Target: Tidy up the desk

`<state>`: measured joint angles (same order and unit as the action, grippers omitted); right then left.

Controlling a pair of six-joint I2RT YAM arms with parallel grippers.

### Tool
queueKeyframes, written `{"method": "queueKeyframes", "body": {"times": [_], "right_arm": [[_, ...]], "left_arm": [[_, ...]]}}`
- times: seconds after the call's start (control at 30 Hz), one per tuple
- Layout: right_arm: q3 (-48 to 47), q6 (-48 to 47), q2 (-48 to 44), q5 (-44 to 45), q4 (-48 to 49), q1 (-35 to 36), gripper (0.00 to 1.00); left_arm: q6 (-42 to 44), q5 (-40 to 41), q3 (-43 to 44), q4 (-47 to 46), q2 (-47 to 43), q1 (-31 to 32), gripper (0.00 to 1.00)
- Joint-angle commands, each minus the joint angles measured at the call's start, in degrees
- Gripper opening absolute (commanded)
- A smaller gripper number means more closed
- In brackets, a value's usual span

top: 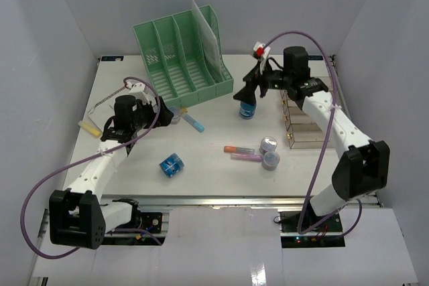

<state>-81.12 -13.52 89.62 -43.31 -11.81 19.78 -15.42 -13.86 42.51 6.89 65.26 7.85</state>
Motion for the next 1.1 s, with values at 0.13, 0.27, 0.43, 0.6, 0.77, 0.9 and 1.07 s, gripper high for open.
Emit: {"method": "queueKeyframes", "body": {"times": [0.13,0.27,0.43,0.6,0.77,0.9,1.07], "right_arm": [[31.11,-31.57,-24.12,-23.74,1.88,0.08,0.98],[36.48,-32.10,-27.25,-26.73,3.56,-1.06,0.98],[38.05,-32.53,-29.48,-24.84,3.99,-1.50,0.98],[38.74,-32.97,-30.82,-24.28,3.99,-1.85,0.98],[38.56,-33.68,-29.91,-24.34,3.22,-1.85,0.98],[38.49,-34.12,-29.15,-24.35,2.76,-1.76,0.98],[38.49,-34.20,-29.15,-24.11,2.76,-1.85,0.98]], "left_arm": [[22.13,17.38,0.63,-2.16,5.65,-3.46,0.97],[34.78,19.35,-2.24,-10.41,10.03,-3.57,0.97],[39.38,17.70,-1.38,-11.72,19.61,-6.84,0.88],[41.05,18.84,-1.62,-13.16,24.57,-7.59,0.85],[42.66,19.82,-1.59,-14.06,23.03,-7.64,0.82],[43.79,20.42,-1.77,-14.89,23.51,-7.67,0.80],[45.77,24.80,0.92,-14.45,28.14,-7.67,0.80]]}}
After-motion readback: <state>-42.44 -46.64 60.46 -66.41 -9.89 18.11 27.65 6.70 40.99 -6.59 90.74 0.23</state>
